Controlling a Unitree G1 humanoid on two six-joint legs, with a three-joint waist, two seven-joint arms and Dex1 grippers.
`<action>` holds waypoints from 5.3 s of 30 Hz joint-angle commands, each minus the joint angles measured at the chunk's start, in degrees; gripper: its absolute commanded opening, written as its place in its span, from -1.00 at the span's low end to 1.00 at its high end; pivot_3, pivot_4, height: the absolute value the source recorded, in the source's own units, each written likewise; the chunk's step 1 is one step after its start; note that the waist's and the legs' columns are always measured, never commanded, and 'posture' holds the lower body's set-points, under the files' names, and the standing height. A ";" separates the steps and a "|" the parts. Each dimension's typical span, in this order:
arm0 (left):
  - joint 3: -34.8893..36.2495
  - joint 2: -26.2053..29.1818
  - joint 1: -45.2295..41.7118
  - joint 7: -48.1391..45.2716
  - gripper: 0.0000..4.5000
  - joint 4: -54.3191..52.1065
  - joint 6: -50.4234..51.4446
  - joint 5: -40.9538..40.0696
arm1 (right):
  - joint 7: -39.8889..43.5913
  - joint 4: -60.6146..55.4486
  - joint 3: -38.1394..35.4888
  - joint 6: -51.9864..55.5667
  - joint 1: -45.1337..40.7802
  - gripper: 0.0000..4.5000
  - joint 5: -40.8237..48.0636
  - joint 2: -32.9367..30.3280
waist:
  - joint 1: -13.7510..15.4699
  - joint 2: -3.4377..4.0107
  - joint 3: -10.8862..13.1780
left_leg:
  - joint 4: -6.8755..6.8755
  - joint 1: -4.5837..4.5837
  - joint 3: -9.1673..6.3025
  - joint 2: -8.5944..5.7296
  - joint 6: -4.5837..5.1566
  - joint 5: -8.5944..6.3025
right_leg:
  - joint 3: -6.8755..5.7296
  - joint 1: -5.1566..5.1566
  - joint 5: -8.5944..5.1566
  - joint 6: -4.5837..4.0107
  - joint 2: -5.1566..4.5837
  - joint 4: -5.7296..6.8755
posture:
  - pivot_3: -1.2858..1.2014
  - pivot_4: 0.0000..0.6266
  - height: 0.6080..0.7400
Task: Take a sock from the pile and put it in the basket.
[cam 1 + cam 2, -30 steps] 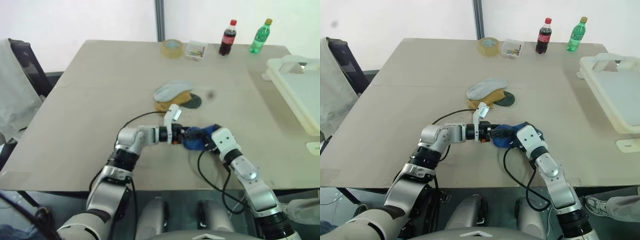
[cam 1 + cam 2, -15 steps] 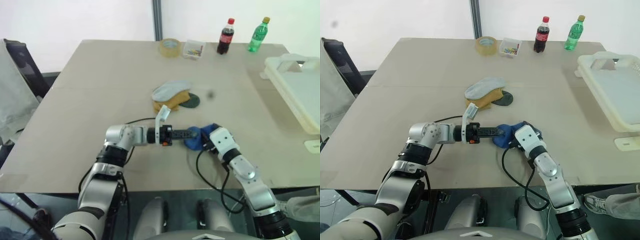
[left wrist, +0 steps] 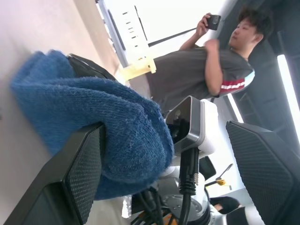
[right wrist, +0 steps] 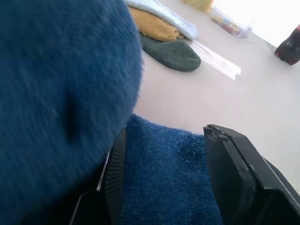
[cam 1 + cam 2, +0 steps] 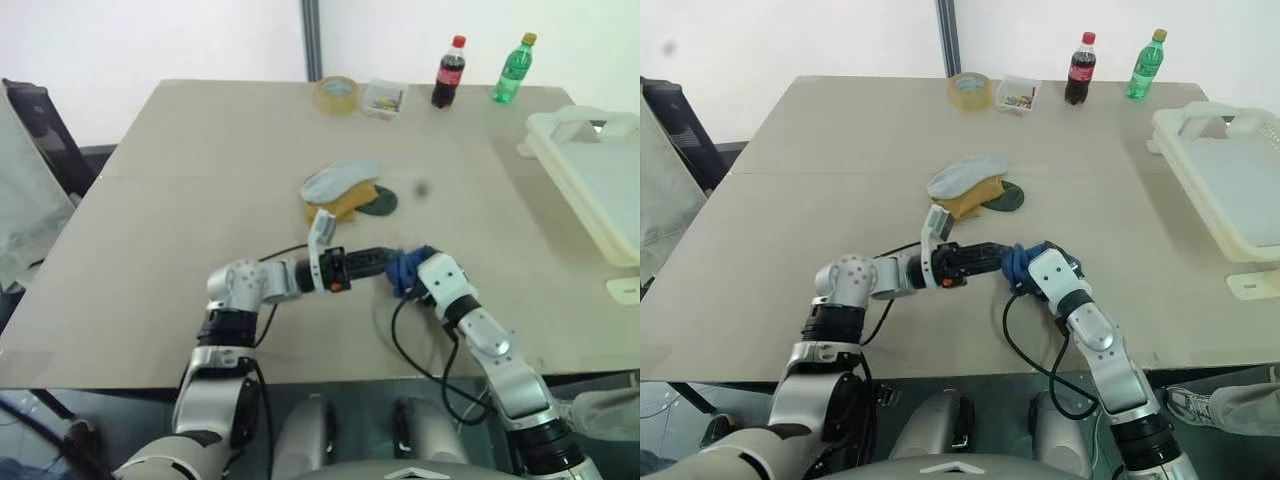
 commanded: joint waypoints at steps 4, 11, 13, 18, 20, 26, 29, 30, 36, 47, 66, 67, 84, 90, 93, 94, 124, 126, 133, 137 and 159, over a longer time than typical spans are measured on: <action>2.43 -3.03 0.72 4.06 0.91 -2.63 1.30 -3.47 | 3.64 -9.46 -5.44 8.26 -0.61 0.19 4.32 -2.18 | 0.06 0.02 0.08 | 0.00 -0.08 0.00 -0.02 0.00 0.00 | 0.01 -0.05 0.00 0.00 -0.01 0.00 | 0.03 -0.52 1.00; 4.48 -5.02 -0.54 7.06 0.91 -0.80 -0.23 -4.00 | 6.62 -15.75 -11.08 13.77 0.47 0.19 6.32 -8.19 | 0.10 0.04 0.27 | -0.10 -0.12 0.00 -0.04 0.01 0.00 | -0.01 -0.12 0.00 0.00 0.03 -0.01 | 0.03 -0.52 1.00; 5.11 -5.94 -1.26 7.79 0.91 -0.37 -0.10 -4.63 | 5.91 -16.97 -14.55 16.61 0.30 0.19 8.39 -7.68 | 0.17 0.03 0.32 | -0.10 -0.12 0.00 -0.05 0.01 0.00 | -0.01 -0.12 0.00 0.00 0.04 -0.01 | 0.03 -0.52 1.00; 6.09 -8.27 -2.55 9.45 0.91 0.63 -0.10 -5.37 | 5.52 -18.55 -19.79 21.81 1.54 0.19 12.16 -7.01 | 0.52 0.03 0.38 | -0.10 -0.13 0.01 -0.07 0.01 0.00 | 0.00 -0.12 0.00 0.00 0.04 -0.03 | 0.03 -0.52 1.00; 6.42 -9.43 -3.26 10.22 0.91 1.56 -0.61 -5.48 | 5.61 -19.46 -21.49 23.44 2.51 0.19 13.96 -6.44 | 0.71 0.03 0.38 | -0.11 -0.14 0.00 -0.08 0.01 0.00 | -0.01 -0.12 -0.01 0.00 0.04 -0.03 | 0.03 -0.52 1.00; 5.66 -13.75 -4.97 12.47 0.91 5.06 -3.16 -3.99 | 7.24 -24.35 -27.39 27.93 4.05 0.19 23.31 -4.96 | 1.25 0.07 0.41 | -0.11 -0.21 0.01 -0.13 0.02 0.00 | 0.01 -0.18 -0.01 0.01 0.05 -0.03 | 0.03 -0.52 1.00; 5.31 -15.77 -5.95 14.53 0.91 8.58 -5.47 -2.29 | 7.75 -26.68 -31.50 29.52 4.89 0.19 29.29 -4.06 | 1.31 0.06 0.41 | -0.11 -0.22 -0.01 -0.16 0.02 0.00 | 0.00 -0.19 -0.01 0.01 0.06 -0.03 | 0.03 -0.52 1.00; 4.90 -16.22 -6.13 14.71 0.94 9.35 -6.27 -1.70 | 8.30 -27.80 -32.65 30.65 5.11 0.30 31.88 -3.89 | 1.34 0.06 0.41 | -0.11 -0.24 -0.03 -0.16 0.02 0.00 | -0.01 -0.19 -0.01 0.01 0.06 -0.03 | 0.03 -0.52 1.00; 4.38 -17.06 -7.08 14.77 0.95 12.77 -8.71 0.03 | 7.71 -31.76 -32.98 36.35 5.78 0.99 41.58 -3.52 | 1.23 0.06 0.42 | -0.11 -0.28 -0.04 -0.18 0.03 0.00 | -0.02 -0.22 -0.01 0.01 0.06 -0.05 | 0.03 -0.52 1.00; 4.70 -17.07 -7.60 14.74 0.95 14.06 -9.56 0.65 | -1.01 -25.73 -23.35 40.20 4.19 0.99 38.10 -1.75 | 1.25 0.07 0.41 | -0.10 -0.29 -0.05 -0.16 0.03 0.00 | -0.03 -0.23 0.00 0.00 0.06 -0.05 | 0.03 -0.52 1.00; 4.69 -16.83 -7.07 14.51 0.95 13.27 -9.93 0.58 | -6.46 -20.18 -29.23 50.18 3.26 -0.60 51.14 9.01 | 1.03 0.07 0.39 | -0.10 -0.28 -0.05 -0.08 0.03 0.00 | -0.03 -0.23 0.00 0.01 0.13 -0.02 | 0.03 -0.52 1.00; 4.79 -16.76 -7.03 14.53 0.95 13.15 -9.75 0.44 | -6.63 -20.17 -29.12 50.27 3.17 -0.79 51.52 9.04 | 1.02 0.07 0.38 | -0.10 -0.28 -0.05 -0.08 0.03 0.00 | -0.03 -0.23 0.00 0.01 0.13 -0.02 | 0.03 -0.52 1.00; -27.57 7.22 7.84 2.53 0.95 -20.82 -51.26 31.86 | -10.54 -17.47 -33.34 48.21 -2.48 -0.98 50.79 2.23 | 0.42 0.39 0.49 | -0.13 -0.19 0.11 -0.04 0.00 -0.01 | 0.13 -0.25 0.03 -0.08 -0.07 0.02 | 0.03 -0.52 1.00; -27.68 4.58 7.62 0.83 0.95 -16.21 -63.35 34.26 | -10.87 -19.83 -37.35 52.74 -4.64 -0.98 54.25 -3.59 | 1.43 0.47 0.48 | -0.12 -0.94 0.14 -0.26 0.05 0.02 | 0.06 -0.94 0.08 -0.11 -0.32 0.00 | 0.03 -0.52 1.00; -26.75 2.32 6.85 0.80 0.95 -14.35 -65.74 33.64 | -12.08 -19.05 -43.41 59.27 -8.35 -0.98 59.59 -7.71 | 1.36 0.50 0.51 | -0.12 -0.96 0.14 -0.35 0.09 0.00 | 0.04 -0.93 0.08 -0.07 -0.26 0.00 | 0.03 -0.52 1.00; -26.52 1.78 6.67 0.56 0.95 -13.94 -66.36 33.40 | -12.51 -18.37 -45.38 61.73 -9.91 -0.98 61.20 -9.28 | 1.33 0.51 0.51 | -0.12 -0.97 0.15 -0.38 0.12 -0.01 | 0.05 -0.92 0.09 -0.05 -0.26 0.00 | 0.03 -0.52 1.00; -22.62 -5.61 3.09 -1.02 0.95 -7.28 -77.03 32.10 | -25.76 41.00 -64.31 41.25 -45.58 0.33 44.23 -30.49 | 1.20 0.73 0.47 | 0.13 -0.89 0.32 -0.40 0.17 -0.01 | 0.35 -0.83 0.25 0.26 0.10 0.11 | 0.03 -0.52 1.00; -22.72 -5.46 3.59 -0.84 0.95 -7.59 -76.78 32.30 | -25.90 40.13 -62.28 40.97 -44.38 0.50 42.66 -31.18 | 1.18 0.75 0.46 | 0.12 -0.89 0.32 -0.40 0.17 -0.02 | 0.36 -0.83 0.25 0.26 0.10 0.11 | 0.03 -0.52 1.00; -21.42 -3.44 4.10 1.18 0.95 -8.36 -74.51 33.19 | -23.50 25.12 -54.63 38.22 -36.93 0.50 37.66 -31.83 | 1.20 0.84 0.43 | 0.12 -0.89 0.31 -0.40 0.17 -0.01 | 0.37 -0.83 0.25 0.26 0.11 0.12 | 0.03 -0.52 1.00; -19.14 0.55 4.98 5.57 0.95 -9.83 -70.64 35.68 | -15.63 13.16 -49.98 33.59 -32.31 0.50 39.37 -29.03 | 0.54 0.97 0.39 | 0.13 -0.82 0.34 -0.39 0.17 -0.01 | 0.44 -0.84 0.26 0.28 0.14 0.15 | 0.03 -0.52 1.00; 5.48 16.57 48.60 19.47 0.95 -52.52 -43.96 22.79 | 44.53 -1.77 -38.11 12.09 19.67 0.50 46.70 -28.90 | 0.81 0.84 0.44 | 0.20 0.01 0.35 0.18 0.11 -0.09 | 0.30 -0.17 0.01 0.16 0.06 0.10 | 0.03 -0.52 1.00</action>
